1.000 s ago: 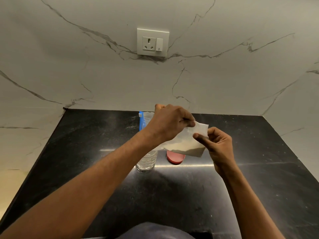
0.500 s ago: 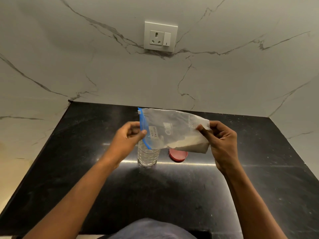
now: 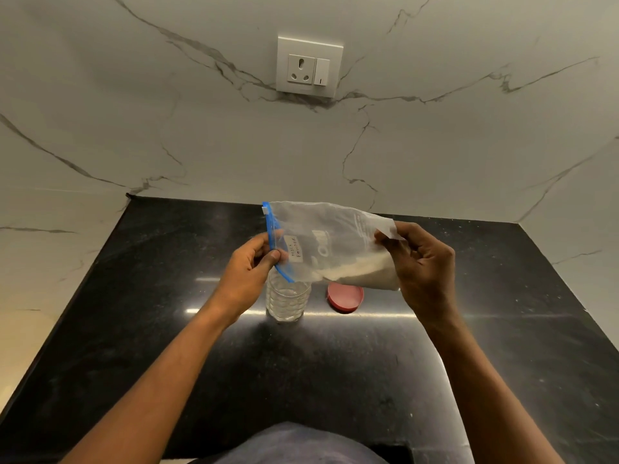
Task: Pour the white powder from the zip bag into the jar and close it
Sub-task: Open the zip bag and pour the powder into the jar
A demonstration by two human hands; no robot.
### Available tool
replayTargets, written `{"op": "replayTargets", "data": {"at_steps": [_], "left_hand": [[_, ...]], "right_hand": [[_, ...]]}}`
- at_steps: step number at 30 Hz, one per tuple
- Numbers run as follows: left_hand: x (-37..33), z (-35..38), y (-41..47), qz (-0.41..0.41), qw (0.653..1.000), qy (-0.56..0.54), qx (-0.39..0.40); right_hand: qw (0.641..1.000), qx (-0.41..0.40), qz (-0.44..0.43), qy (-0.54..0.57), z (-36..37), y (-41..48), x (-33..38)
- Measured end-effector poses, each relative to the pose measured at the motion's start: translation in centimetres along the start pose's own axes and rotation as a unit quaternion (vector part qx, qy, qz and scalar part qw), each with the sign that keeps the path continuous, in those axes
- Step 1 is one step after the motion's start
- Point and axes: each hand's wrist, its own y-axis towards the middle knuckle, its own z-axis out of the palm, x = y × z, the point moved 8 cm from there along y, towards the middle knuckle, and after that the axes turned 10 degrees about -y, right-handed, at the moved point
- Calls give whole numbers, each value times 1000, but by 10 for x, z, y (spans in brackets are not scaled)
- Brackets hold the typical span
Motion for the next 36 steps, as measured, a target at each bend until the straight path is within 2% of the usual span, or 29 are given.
{"op": "replayTargets", "data": {"at_steps": [4, 10, 24, 32, 36], "left_hand": [[5, 5, 5, 14, 999, 39, 12], [10, 3, 4, 13, 999, 39, 25], [15, -4, 4, 11, 1000, 22, 8], [1, -1, -1, 28, 1000, 4, -2], [0, 0, -1, 21, 1000, -4, -4]], "right_hand": [[1000, -15, -12, -4, 1, 1, 3], [999, -14, -31, -26, 3, 0, 8], [998, 15, -8, -53, 0, 4, 15], [999, 19, 12, -33, -6, 6, 20], [997, 70, -3, -37, 0, 8, 29]]}}
